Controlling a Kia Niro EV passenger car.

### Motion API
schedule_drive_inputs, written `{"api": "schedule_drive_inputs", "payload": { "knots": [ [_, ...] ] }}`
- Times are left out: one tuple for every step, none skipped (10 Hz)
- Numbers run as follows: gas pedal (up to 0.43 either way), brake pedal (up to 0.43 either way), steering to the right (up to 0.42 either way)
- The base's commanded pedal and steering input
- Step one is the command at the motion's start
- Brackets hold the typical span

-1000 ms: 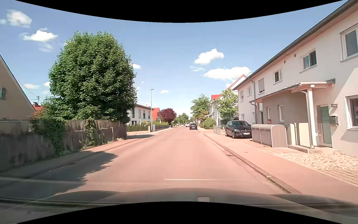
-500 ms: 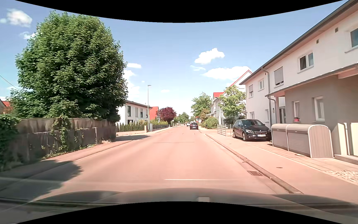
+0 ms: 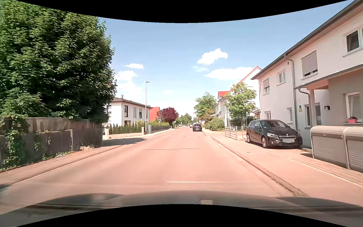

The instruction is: Follow the waypoints while adhering to traffic rules and regulations

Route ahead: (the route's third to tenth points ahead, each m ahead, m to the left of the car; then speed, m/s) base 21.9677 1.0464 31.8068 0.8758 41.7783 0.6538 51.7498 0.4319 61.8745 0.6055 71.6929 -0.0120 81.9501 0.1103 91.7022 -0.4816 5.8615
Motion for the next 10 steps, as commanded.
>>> {"api": "schedule_drive_inputs", "payload": {
  "knots": [
    [0.000, 0.000, 0.000],
    [0.000, 0.000, 0.000],
    [0.000, 0.000, 0.001],
    [0.000, 0.000, 0.001],
    [0.028, 0.000, 0.001],
    [0.028, 0.000, 0.001],
    [0.039, 0.000, 0.001],
    [0.047, 0.000, 0.001],
    [0.059, 0.000, 0.001],
    [0.059, 0.000, 0.001]
  ]
}}
